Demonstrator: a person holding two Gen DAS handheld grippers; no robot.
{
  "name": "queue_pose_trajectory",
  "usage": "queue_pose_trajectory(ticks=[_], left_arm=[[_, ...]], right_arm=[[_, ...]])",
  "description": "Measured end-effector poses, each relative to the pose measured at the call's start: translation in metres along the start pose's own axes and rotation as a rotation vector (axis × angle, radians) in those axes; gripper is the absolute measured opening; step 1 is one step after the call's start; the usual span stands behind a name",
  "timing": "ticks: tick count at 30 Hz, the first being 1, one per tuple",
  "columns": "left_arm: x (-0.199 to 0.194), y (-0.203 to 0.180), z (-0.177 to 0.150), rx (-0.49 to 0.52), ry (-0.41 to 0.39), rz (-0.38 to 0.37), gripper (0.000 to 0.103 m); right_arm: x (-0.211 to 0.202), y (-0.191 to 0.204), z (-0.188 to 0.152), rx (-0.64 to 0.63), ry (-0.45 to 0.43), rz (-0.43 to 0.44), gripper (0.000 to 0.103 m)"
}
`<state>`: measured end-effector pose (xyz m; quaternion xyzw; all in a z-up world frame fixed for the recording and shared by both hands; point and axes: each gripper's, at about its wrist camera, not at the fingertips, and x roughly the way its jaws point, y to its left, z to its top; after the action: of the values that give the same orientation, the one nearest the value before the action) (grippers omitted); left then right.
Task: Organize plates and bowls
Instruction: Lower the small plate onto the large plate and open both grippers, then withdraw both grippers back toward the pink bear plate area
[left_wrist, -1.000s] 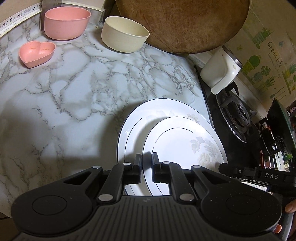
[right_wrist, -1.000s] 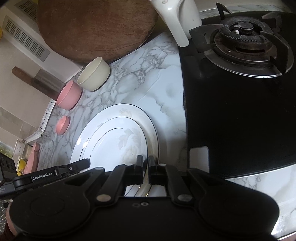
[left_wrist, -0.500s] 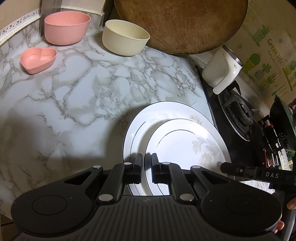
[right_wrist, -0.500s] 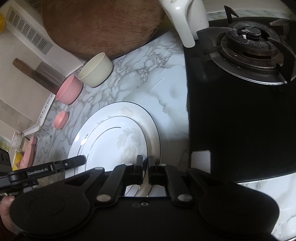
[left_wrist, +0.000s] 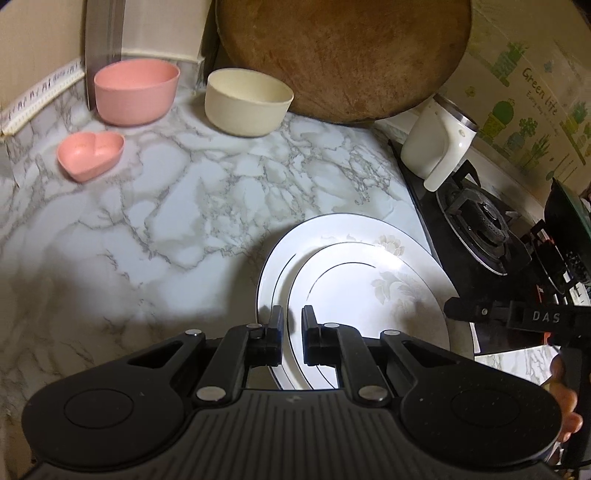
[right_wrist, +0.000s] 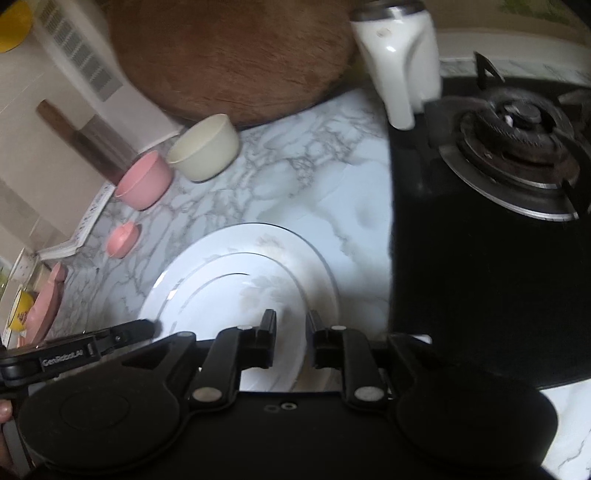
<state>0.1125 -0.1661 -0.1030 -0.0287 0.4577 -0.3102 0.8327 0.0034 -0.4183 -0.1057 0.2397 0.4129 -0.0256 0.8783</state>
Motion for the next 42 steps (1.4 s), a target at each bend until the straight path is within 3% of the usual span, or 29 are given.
queue_pose_trajectory(ticks=[6,15,18,20,22,27,29,33,38,42], left_arm=[[-0.016,-0.006,-0.001,0.041,-0.043,0.014,0.009],[-0.047,-0.005,-0.004,0.081,-0.126,0.053,0.010],[-0.059,-0.001,-0.005,0.076,-0.156,0.066,0.019],[-0.068,0.003,-0.005,0.070,-0.181,0.076,0.034],[-0.078,0.008,-0.005,0.065,-0.209,0.086,0.040],[-0.101,0.024,-0.007,0.039,-0.271,0.137,0.052],[-0.110,0.032,-0.008,0.029,-0.296,0.171,0.055],[-0.128,0.049,-0.013,-0.003,-0.327,0.217,0.056],[-0.152,0.071,-0.021,-0.042,-0.377,0.274,0.068],[-0.171,0.088,-0.027,-0.071,-0.410,0.321,0.069]], right_arm=[[-0.012,0.035,-0.007,-0.160,-0.050,-0.020,0.034],[-0.031,0.074,-0.014,-0.281,-0.141,-0.027,0.058],[-0.035,0.090,-0.015,-0.330,-0.171,-0.013,0.064],[-0.037,0.103,-0.016,-0.366,-0.190,-0.002,0.068],[-0.037,0.116,-0.016,-0.398,-0.208,0.009,0.074],[-0.031,0.149,-0.016,-0.457,-0.243,0.050,0.087],[-0.029,0.162,-0.016,-0.472,-0.265,0.066,0.099],[-0.023,0.188,-0.016,-0.502,-0.292,0.101,0.103],[-0.012,0.219,-0.017,-0.544,-0.307,0.135,0.103],[-0.004,0.246,-0.022,-0.589,-0.324,0.143,0.103]])
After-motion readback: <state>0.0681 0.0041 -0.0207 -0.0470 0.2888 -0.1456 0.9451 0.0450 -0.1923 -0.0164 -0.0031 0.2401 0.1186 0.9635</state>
